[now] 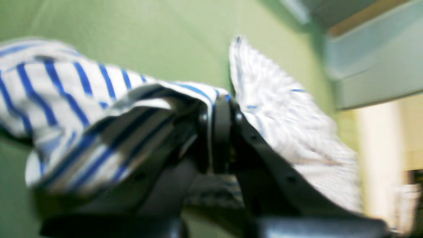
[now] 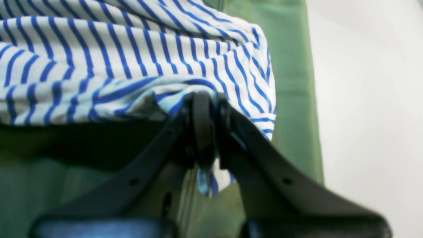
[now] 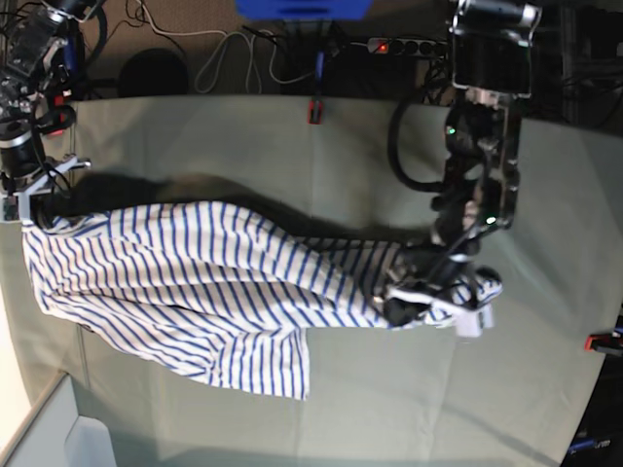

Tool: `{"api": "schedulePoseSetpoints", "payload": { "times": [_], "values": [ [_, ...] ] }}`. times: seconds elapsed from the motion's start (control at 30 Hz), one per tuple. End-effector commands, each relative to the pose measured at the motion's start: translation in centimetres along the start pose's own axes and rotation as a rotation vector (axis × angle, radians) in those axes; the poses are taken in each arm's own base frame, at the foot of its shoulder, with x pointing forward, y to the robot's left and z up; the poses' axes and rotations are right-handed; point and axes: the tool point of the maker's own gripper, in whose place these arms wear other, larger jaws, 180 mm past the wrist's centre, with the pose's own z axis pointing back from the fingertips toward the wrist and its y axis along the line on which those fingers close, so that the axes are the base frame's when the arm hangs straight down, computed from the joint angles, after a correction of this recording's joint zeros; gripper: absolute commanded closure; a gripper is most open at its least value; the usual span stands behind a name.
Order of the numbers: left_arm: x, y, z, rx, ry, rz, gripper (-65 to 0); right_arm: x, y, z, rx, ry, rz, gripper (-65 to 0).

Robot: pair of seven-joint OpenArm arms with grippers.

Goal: Layout the t-shirt on the table in an organized manner, then fold the t-shirt properly
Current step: 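Grasp the shirt hem corners with both grippers, then lift the shirt with both grippers and shake it out, then lay it down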

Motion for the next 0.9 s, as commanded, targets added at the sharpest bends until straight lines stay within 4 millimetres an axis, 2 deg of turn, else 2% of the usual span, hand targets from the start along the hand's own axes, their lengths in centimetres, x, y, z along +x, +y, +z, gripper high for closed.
{"api": "schedulePoseSetpoints", "payload": {
  "times": [0.0,0.1,0.2,0.3,0.43,0.53,0.6,0.73,0.87],
  "values": [
    [1.8,0.2,1.0,-0.01,-0.045,0.028,0.0,2.7,-1.3,0.4,-0.021,-0.086,0.022,0.0],
    [2.3,3.5,4.5,0.032,-0.034,0.137,0.0,4.5,-1.8,0.9,-0.041,-0.128,0.05,0.0],
    [0.6,6.7,7.7,0.089,0.03,0.205,0.0,6.0,-1.7,1.3,-0.048,-0.163,0.072,0.0],
    [-1.4,9.4,10.6,0.158,0.071,0.254,0.0,6.4,-0.4,1.4,-0.032,-0.176,0.062,0.0],
    [-1.3,10.9,12.4,0.203,0.05,0.26,0.0,7.1,0.7,1.8,-0.031,-0.195,0.047,0.0],
    [-0.4,10.2,12.4,0.189,0.029,0.237,0.0,7.8,0.9,1.8,-0.033,-0.213,0.045,0.0],
    [1.2,9.1,11.6,0.156,0.0,0.218,0.0,8.2,1.4,1.6,-0.015,-0.222,0.056,0.0],
    [6.1,6.2,8.9,0.069,-0.084,0.187,0.0,11.4,2.4,0.2,0.027,-0.294,0.095,0.0],
    [9.6,2.8,4.2,0.017,-0.104,0.097,0.0,15.5,3.3,-1.9,0.072,-0.379,0.121,0.0]
  ]
}}
